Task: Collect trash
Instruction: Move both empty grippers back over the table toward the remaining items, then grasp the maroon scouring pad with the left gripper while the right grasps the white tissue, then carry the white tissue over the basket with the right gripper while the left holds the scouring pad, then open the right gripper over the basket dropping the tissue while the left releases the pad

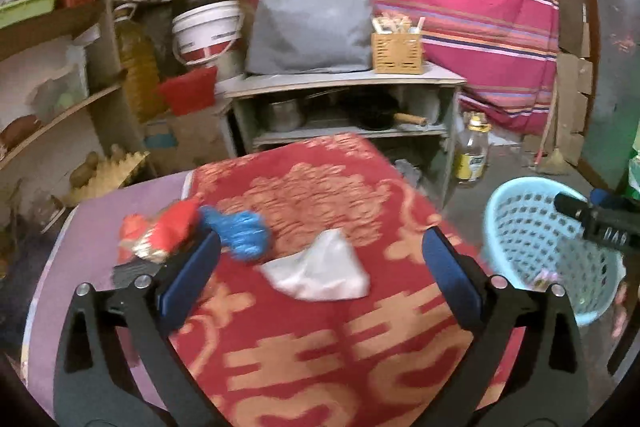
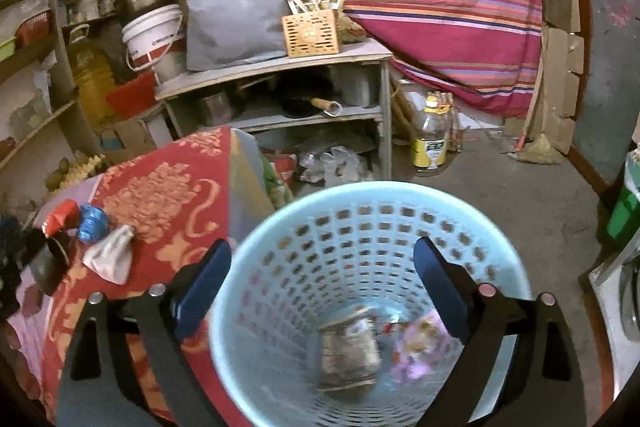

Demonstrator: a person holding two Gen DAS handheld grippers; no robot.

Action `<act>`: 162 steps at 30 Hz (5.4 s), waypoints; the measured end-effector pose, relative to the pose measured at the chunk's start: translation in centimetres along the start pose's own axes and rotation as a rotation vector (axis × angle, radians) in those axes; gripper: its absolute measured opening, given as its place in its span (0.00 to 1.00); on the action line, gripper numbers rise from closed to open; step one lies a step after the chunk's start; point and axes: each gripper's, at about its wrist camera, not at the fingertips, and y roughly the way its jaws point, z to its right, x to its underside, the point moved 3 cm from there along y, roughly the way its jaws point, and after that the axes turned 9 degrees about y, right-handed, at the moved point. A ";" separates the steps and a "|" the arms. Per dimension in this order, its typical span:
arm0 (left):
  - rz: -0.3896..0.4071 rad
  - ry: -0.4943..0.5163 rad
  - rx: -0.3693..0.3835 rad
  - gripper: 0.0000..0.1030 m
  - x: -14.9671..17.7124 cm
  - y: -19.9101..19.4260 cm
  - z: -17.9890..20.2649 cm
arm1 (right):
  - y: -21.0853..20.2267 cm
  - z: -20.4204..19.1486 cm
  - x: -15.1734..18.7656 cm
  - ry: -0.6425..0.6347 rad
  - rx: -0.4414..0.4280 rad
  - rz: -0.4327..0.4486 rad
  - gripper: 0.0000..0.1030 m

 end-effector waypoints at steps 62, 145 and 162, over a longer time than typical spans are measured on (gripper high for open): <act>-0.365 -0.221 -0.129 0.83 15.4 4.5 -20.1 | 8.3 -22.7 10.3 -0.416 0.004 -0.225 0.94; 0.080 0.152 0.276 0.87 -4.7 1.4 20.3 | -1.9 9.7 -1.8 -0.048 0.041 0.014 0.24; 0.102 0.029 0.146 0.94 -4.6 -1.0 11.4 | -0.8 7.3 -1.0 -0.095 0.044 -0.014 0.27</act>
